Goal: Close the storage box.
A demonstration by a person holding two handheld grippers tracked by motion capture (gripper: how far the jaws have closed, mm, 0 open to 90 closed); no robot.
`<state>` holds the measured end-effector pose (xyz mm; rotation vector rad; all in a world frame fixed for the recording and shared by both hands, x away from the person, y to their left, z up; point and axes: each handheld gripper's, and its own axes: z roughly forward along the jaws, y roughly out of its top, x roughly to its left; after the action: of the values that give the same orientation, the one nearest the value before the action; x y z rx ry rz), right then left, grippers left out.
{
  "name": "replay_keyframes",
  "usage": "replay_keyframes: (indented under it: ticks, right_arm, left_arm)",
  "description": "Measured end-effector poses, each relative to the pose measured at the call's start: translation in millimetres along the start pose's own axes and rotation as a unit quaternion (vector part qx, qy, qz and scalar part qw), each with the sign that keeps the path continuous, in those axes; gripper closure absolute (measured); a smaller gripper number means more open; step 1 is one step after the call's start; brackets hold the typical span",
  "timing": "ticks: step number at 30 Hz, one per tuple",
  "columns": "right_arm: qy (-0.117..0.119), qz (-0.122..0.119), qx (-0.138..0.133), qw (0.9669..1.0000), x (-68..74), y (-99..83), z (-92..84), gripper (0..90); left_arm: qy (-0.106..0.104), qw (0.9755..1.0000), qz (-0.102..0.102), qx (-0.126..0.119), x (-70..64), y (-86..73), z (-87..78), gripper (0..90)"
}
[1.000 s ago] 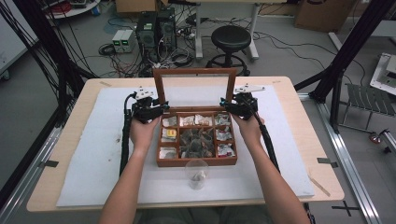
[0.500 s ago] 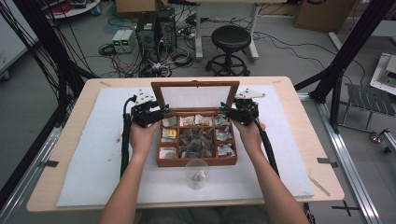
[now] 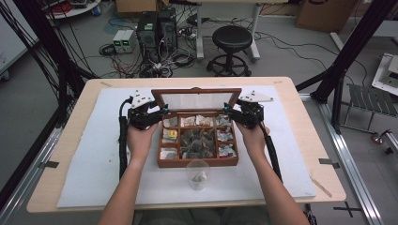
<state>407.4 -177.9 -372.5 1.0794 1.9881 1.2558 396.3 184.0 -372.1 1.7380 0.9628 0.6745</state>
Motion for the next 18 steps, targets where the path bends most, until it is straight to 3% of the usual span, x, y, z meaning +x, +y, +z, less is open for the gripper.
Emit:
replay_keyframes:
  ticks: [4,18]
  right_arm:
    - [-0.002,-0.004,-0.003,1.0000,1.9,-0.6,-5.5,52.1]
    - [0.013,0.003,0.009,0.9999,6.9,-1.3,-22.6,51.4]
  left_arm:
    - [0.003,1.0000,0.008,0.001,-3.3,1.5,-4.7,54.2]
    - [0.011,0.9999,0.005,-0.002,-15.4,-4.5,-19.2,53.7]
